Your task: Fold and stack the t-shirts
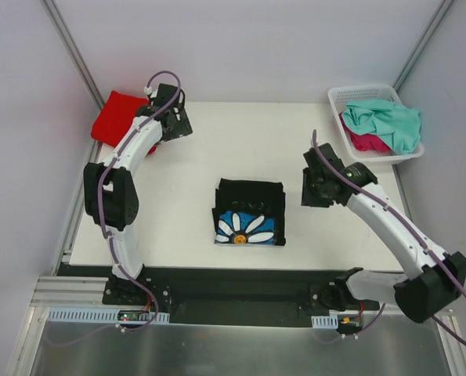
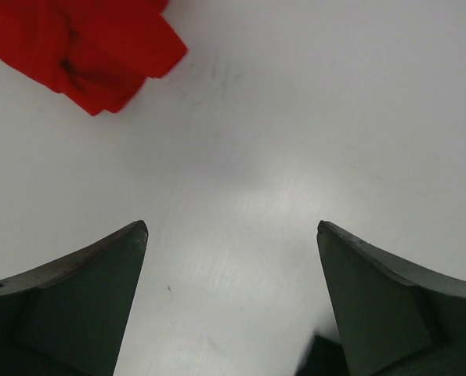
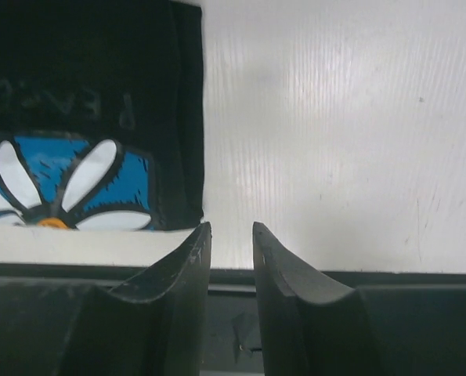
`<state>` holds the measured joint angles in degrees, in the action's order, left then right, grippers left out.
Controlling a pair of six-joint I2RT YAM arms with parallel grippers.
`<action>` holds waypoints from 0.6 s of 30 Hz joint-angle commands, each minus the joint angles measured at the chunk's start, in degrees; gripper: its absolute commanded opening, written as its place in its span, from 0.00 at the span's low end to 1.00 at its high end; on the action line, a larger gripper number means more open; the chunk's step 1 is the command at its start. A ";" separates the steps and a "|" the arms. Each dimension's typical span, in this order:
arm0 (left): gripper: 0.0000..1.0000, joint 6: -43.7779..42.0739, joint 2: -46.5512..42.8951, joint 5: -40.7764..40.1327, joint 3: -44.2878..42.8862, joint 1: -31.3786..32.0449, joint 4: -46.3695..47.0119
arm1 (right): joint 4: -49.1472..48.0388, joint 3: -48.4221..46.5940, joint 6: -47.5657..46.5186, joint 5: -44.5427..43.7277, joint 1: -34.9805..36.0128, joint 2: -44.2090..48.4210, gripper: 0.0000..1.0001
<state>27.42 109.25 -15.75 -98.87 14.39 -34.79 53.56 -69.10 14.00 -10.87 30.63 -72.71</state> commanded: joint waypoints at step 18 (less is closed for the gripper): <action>0.90 -8.95 21.96 -1.47 -22.49 -16.06 -1.25 | 5.77 8.71 -3.10 10.34 0.39 16.98 0.33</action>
<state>23.40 129.67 -15.16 -114.98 -1.26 -35.88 58.35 -61.87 11.75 -2.46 30.63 -56.82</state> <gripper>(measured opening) 0.900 0.329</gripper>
